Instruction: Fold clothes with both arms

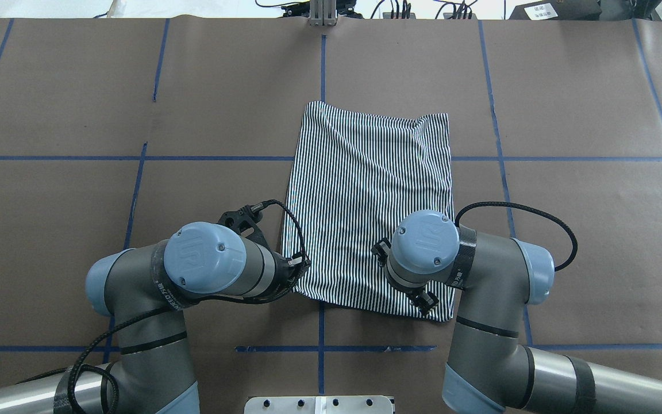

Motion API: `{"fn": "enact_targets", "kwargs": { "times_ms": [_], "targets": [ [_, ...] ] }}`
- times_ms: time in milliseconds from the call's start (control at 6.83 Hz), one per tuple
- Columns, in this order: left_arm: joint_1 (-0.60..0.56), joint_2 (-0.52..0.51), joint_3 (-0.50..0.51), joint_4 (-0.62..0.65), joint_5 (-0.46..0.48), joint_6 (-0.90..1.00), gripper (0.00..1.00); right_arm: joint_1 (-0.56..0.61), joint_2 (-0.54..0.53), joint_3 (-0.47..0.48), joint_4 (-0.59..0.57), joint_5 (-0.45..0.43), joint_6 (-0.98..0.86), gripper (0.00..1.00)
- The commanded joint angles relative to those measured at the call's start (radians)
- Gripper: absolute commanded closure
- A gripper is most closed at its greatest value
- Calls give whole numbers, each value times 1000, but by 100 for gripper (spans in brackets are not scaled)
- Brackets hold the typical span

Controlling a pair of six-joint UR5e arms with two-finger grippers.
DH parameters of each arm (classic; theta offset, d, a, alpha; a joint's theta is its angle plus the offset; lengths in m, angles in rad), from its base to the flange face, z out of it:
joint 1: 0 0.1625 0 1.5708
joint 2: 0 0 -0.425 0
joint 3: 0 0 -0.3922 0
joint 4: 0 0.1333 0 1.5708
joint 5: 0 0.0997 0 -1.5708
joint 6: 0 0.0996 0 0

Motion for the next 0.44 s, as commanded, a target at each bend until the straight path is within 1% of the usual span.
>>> {"fn": "enact_targets", "kwargs": {
  "times_ms": [0,146,293],
  "targets": [
    [0,-1,0,0,0,0,100,-4,0,-1,-6,-2,13,45],
    [0,-3,0,0,0,0,100,-4,0,-1,-7,-2,14,83],
    [0,-4,0,0,0,0,100,-4,0,0,-7,-2,14,100]
  ]
}}
